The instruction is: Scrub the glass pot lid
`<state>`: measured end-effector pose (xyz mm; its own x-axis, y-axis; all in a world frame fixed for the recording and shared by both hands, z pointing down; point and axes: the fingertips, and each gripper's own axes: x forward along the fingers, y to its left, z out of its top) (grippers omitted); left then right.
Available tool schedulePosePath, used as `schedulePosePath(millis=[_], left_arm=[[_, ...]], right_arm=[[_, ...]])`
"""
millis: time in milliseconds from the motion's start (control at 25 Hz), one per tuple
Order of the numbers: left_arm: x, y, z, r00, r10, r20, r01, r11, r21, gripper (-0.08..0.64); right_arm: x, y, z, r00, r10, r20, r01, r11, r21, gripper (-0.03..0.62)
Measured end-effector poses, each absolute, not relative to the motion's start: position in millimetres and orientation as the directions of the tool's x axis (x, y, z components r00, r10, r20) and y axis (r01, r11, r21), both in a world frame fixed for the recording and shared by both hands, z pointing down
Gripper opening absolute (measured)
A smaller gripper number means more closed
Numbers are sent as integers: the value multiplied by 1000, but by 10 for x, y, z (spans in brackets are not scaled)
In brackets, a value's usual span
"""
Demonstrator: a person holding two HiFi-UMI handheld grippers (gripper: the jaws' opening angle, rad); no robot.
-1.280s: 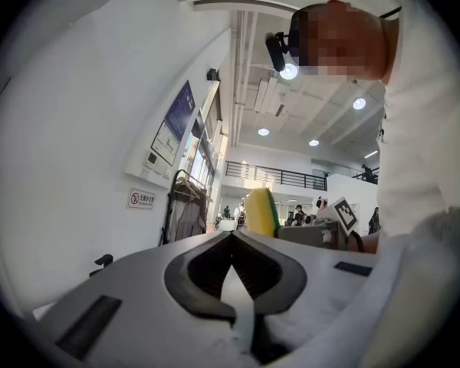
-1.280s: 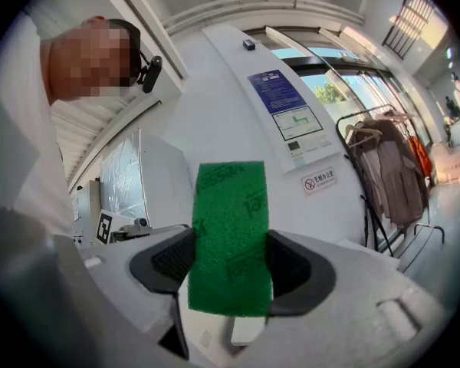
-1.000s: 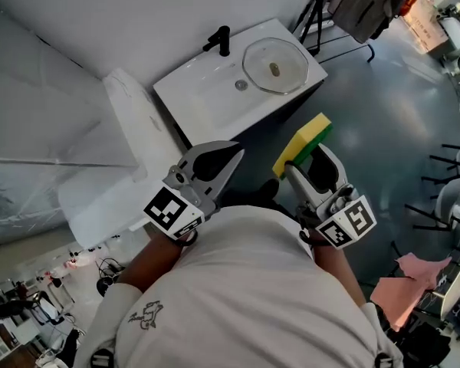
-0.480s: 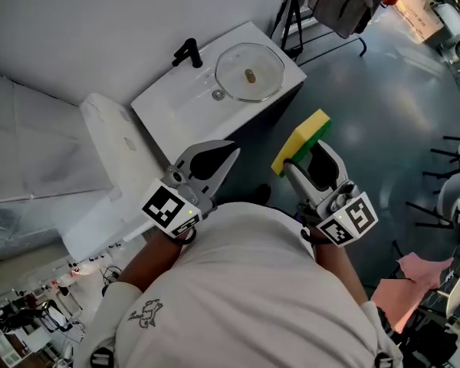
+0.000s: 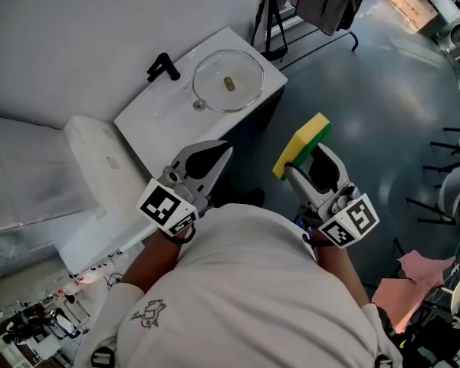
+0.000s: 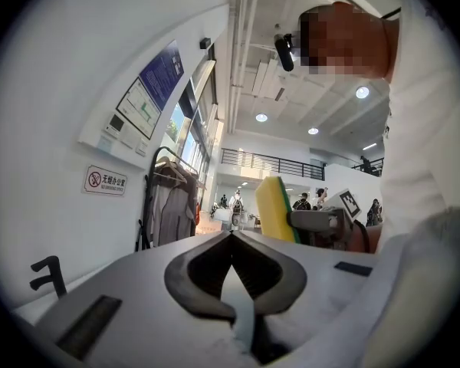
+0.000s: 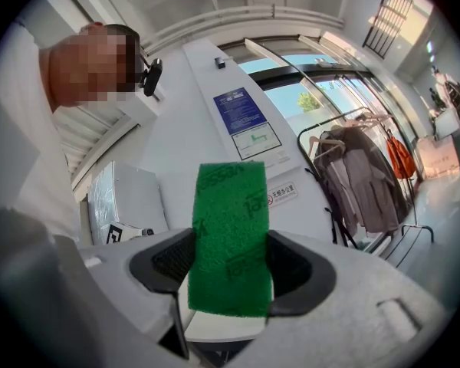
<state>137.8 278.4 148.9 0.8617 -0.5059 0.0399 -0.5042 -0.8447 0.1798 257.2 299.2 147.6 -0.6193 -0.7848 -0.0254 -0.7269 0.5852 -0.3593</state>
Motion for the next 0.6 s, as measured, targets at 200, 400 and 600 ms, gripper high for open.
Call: schedulePosePath(millis=[200, 400, 600], left_arm=[[1479, 2521, 1588, 869, -494, 43, -493, -852, 176, -2], [1494, 2199, 1624, 864, -501, 42, -499, -845, 191, -2], [1304, 1782, 1635, 848, -529, 39, -526, -830, 188, -2]], right_arm=[[2658, 2744, 1582, -611, -792, -10, -735, 571, -366, 290], [2697, 2475, 1592, -608, -794, 9, -741, 563, -367, 290], [2541, 2054, 1621, -621, -784, 17, -731, 571, -375, 290]])
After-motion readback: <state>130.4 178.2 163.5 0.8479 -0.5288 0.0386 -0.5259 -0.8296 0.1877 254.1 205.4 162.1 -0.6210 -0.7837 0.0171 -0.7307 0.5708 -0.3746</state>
